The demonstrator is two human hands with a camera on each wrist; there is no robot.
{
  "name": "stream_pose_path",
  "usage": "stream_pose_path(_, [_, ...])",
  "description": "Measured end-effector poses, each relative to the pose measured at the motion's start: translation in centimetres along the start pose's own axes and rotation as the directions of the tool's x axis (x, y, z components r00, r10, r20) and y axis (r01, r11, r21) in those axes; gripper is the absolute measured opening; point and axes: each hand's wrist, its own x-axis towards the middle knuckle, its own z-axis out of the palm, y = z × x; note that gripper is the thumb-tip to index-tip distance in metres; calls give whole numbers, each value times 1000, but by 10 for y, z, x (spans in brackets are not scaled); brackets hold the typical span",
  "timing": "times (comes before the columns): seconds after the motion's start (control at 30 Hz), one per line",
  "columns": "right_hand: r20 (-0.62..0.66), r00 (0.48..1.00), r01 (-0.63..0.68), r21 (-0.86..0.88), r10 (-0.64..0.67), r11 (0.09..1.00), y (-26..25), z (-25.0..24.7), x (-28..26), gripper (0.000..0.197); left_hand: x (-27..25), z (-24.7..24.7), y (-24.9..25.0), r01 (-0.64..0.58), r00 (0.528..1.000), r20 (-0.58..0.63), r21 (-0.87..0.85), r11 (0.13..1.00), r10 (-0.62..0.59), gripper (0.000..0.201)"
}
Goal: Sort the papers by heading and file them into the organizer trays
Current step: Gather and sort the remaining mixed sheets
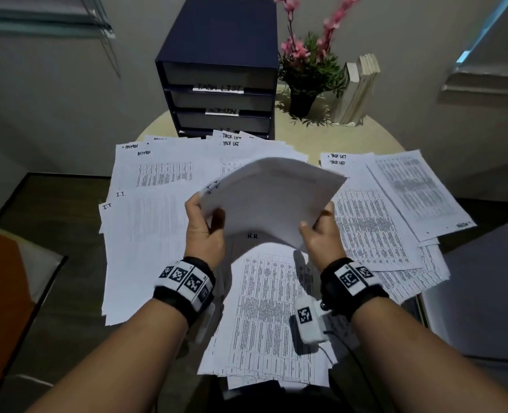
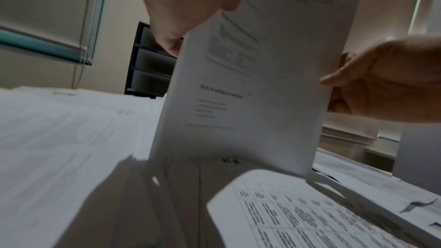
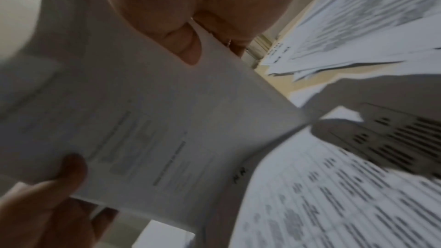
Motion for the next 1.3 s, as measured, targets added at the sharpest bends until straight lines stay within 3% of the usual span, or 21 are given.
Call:
stream_pose_path(0.1, [-47, 996, -87, -124, 82, 988, 12, 6, 7, 37, 4, 3, -5, 78, 995, 62, 70, 994, -83, 41])
stream_pose_path(0.2, [-26, 996, -89, -148, 86, 985, 17, 10, 13, 25, 11, 4, -9, 169, 981, 78, 129, 977, -180, 33])
stream_pose_path(0.37, [-33, 999, -7, -226, 0, 974, -5, 14, 16, 16, 20, -14, 5, 146, 985, -110, 158, 977, -129, 20])
stream_pose_path(0.43, [29, 999, 25, -240, -19, 970, -21, 25, 11, 22, 25, -33, 6, 193, 963, -224, 169, 967, -153, 23])
stream_pose_path(0.57, [244, 966, 10, -353, 81, 936, -23, 75, -8, 62, 25, -86, -16, 366, 910, -309, 289, 885, -276, 37])
stream_pose_path(0.77, [314, 943, 29, -404, 109, 914, 4, 151, -30, 22, 7, -150, -57, 564, 806, -431, 349, 748, -406, 36])
stream_pose_path(0.83, [345, 932, 60, -442, 108, 895, 8, 167, -29, 27, 10, -163, -65, 576, 799, -436, 364, 732, -413, 35])
stream_pose_path(0.93, [410, 905, 175, -598, 111, 782, 15, 182, -25, 37, 21, -176, -83, 570, 817, -413, 478, 668, -402, 46])
stream_pose_path(1.07, [522, 810, 272, -738, 266, 618, 16, 189, -27, 60, 32, -178, -101, 657, 750, -312, 456, 601, -583, 63])
stream_pose_path(1.17, [519, 812, 273, -742, 268, 612, 15, 194, -28, 47, 37, -173, -103, 627, 767, -224, 458, 630, -601, 60])
stream_pose_path(1.3, [542, 813, 285, -691, 214, 665, 7, 177, -22, 55, 43, -169, -97, 610, 786, -283, 498, 616, -550, 75])
